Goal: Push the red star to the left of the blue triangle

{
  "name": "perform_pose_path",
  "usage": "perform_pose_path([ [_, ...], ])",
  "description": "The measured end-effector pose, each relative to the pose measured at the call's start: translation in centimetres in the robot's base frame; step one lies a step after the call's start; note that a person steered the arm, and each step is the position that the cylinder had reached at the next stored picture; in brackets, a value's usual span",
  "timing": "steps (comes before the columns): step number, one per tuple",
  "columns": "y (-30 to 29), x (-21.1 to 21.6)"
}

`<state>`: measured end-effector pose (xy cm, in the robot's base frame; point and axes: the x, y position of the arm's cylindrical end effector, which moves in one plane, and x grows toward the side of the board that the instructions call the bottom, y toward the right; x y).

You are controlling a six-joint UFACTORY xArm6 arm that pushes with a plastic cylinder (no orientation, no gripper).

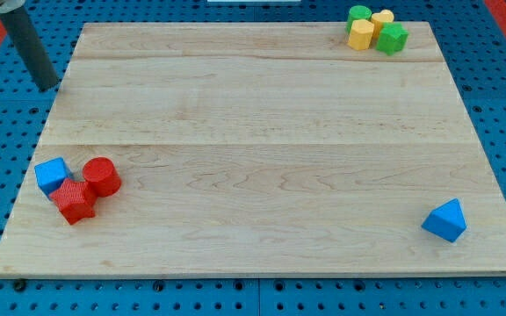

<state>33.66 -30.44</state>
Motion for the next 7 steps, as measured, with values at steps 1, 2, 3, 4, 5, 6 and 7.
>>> perform_pose_path([
  [1,0.0,3.5],
  [2,0.1,11.2],
  [3,0.5,17.6],
  [4,2.8,19.7],
  [5,11.4,18.9],
  [6,21.5,18.2],
  [7,21.4,16.5],
])
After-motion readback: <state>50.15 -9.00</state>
